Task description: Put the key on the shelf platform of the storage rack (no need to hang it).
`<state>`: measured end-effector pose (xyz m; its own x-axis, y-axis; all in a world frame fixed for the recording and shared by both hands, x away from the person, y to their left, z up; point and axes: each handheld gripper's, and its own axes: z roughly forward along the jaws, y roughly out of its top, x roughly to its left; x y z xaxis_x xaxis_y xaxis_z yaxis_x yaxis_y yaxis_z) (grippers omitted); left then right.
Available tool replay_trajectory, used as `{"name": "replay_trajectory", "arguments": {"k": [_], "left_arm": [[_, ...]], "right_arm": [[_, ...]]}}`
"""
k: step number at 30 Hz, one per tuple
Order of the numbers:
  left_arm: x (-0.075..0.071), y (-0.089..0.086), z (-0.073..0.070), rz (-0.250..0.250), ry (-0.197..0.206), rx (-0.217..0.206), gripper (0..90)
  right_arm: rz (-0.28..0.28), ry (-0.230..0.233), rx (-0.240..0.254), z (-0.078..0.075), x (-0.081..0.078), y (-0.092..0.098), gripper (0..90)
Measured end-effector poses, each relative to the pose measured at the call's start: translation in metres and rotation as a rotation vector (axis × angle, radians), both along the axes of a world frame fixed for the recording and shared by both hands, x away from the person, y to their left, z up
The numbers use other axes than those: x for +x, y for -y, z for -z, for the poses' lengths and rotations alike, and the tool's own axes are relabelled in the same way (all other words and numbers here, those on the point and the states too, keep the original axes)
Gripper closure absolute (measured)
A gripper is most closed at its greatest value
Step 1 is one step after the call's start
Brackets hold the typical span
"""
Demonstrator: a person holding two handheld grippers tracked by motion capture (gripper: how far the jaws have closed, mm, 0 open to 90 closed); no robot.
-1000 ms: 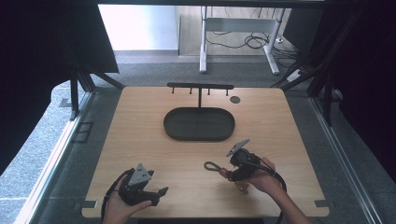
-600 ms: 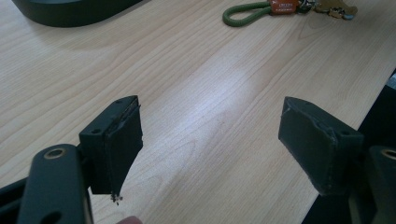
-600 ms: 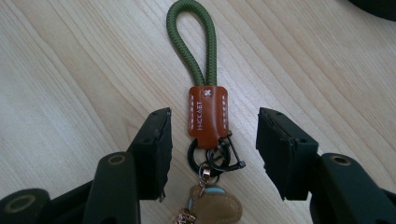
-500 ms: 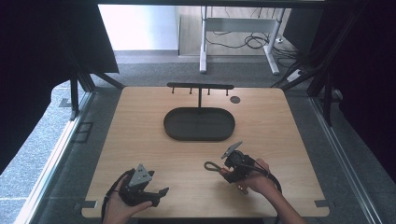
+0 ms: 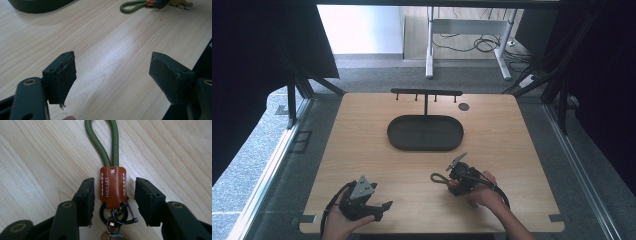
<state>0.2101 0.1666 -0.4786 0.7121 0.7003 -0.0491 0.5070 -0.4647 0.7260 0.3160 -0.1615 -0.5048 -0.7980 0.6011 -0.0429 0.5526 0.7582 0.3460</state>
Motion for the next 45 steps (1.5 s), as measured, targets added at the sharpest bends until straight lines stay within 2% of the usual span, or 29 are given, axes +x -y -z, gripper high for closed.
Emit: {"name": "replay_trajectory", "arguments": {"k": [4, 6, 19, 26, 45], "left_arm": [[0.000, 0.000, 0.001, 0.001, -0.001, 0.001, 22.2], [0.000, 0.000, 0.001, 0.002, -0.003, 0.003, 22.2], [0.000, 0.002, 0.000, -0.001, -0.001, 0.004, 22.3], [0.000, 0.002, 0.000, 0.001, 0.000, 0.006, 22.2], [-0.001, 0.002, -0.001, 0.003, 0.001, 0.006, 22.2]], "right_arm": [[0.001, -0.011, 0.009, 0.000, 0.001, 0.000, 57.9], [0.006, -0.022, 0.022, 0.000, 0.003, 0.001, 65.3], [0.000, -0.033, 0.044, -0.003, 0.004, 0.006, 66.7], [0.000, -0.041, 0.074, -0.014, 0.003, 0.015, 66.7], [-0.002, 0.017, 0.090, -0.041, -0.002, 0.021, 66.7]]}}
